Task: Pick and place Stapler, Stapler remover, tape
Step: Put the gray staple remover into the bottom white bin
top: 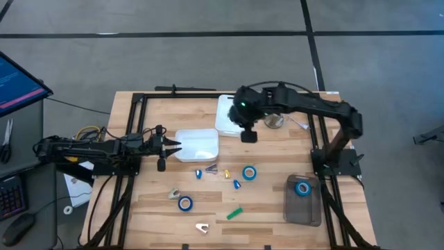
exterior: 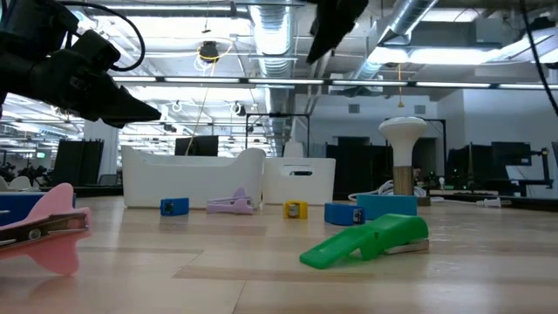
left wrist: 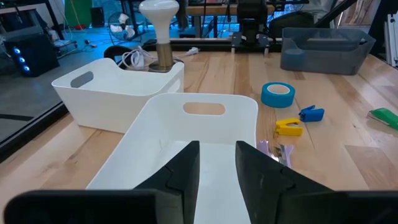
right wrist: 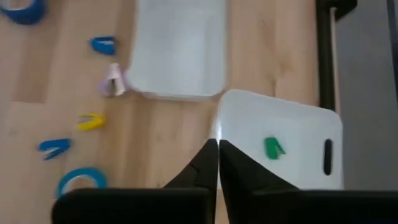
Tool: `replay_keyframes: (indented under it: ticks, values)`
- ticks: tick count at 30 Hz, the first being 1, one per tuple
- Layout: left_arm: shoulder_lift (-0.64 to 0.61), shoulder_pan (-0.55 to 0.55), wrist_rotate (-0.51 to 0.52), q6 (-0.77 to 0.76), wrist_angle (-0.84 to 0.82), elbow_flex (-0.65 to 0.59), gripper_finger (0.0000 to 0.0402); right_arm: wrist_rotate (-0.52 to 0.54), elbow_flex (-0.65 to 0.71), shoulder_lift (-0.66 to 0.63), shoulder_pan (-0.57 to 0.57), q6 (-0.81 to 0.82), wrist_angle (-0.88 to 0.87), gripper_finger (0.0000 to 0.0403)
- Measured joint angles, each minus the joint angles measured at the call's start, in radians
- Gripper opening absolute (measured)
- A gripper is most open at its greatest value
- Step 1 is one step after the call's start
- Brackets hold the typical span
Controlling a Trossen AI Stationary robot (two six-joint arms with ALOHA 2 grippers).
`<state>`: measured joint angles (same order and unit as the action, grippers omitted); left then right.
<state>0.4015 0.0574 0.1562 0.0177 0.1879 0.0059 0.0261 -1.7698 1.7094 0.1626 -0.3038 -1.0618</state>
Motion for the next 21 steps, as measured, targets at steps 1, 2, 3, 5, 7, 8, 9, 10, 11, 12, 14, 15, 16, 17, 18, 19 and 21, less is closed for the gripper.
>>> replay_keyframes:
  ticks: [1,2,3,5,7,8,9,10,11,12,14,15,16,17,18,19,21]
  values:
    - [0.0,0.0,0.0,0.0,0.0,0.0,0.0095,0.0,0.025,-0.026,-0.018,0.013,0.011,0.0004]
    - [0.0,0.0,0.0,0.0,0.0,0.0,0.0095,0.0,0.054,-0.054,-0.036,0.028,0.03,0.0005]
    - [0.0,0.0,0.0,0.0,0.0,0.0,0.0095,0.001,0.09,-0.083,-0.054,0.046,0.045,0.0007]
    - [0.0,0.0,0.0,0.0,0.0,0.0,0.0095,0.024,0.178,-0.149,-0.091,0.08,0.094,0.0006]
    - [0.0,0.0,0.0,0.0,0.0,0.0,0.0095,0.073,0.281,-0.223,-0.127,0.106,0.164,0.0002]
    - [0.0,0.0,0.0,-0.001,0.0,0.0,0.0095,0.104,0.336,-0.261,-0.146,0.124,0.2,0.0001]
    - [0.0,0.0,0.0,-0.005,0.0,0.0,0.0095,0.135,0.392,-0.3,-0.163,0.143,0.241,0.0002]
    - [0.0,0.0,0.0,-0.015,0.0,0.0,0.0095,0.166,0.447,-0.337,-0.179,0.163,0.294,0.0003]
    - [0.0,0.0,0.0,-0.026,0.0,0.0,0.0095,0.189,0.502,-0.373,-0.195,0.182,0.343,0.0003]
    - [0.0,0.0,0.0,-0.036,0.001,0.0,0.0095,0.205,0.554,-0.409,-0.209,0.198,0.383,0.0002]
    - [0.0,0.0,0.0,-0.047,0.002,0.0,0.0095,0.23,0.659,-0.477,-0.235,0.224,0.493,0.0001]
    - [0.0,0.0,0.0,-0.049,0.003,0.0,0.0095,0.237,0.707,-0.507,-0.247,0.233,0.546,0.0001]
    - [0.0,0.0,0.0,-0.049,0.003,0.0,0.0095,0.239,0.755,-0.536,-0.259,0.244,0.601,0.0002]
    - [0.0,0.0,0.0,-0.049,0.003,0.0,0.0095,0.24,0.799,-0.563,-0.268,0.253,0.651,0.0001]
    - [0.0,0.0,0.0,-0.049,0.004,0.0,0.0095,0.241,0.841,-0.586,-0.277,0.262,0.696,0.0001]
    - [0.0,0.0,0.0,-0.049,0.006,0.0,0.0095,0.242,0.882,-0.606,-0.286,0.271,0.744,0.0001]
    - [0.0,0.0,0.0,-0.049,0.008,0.0,0.0095,0.263,0.956,-0.639,-0.303,0.289,0.831,0.0001]
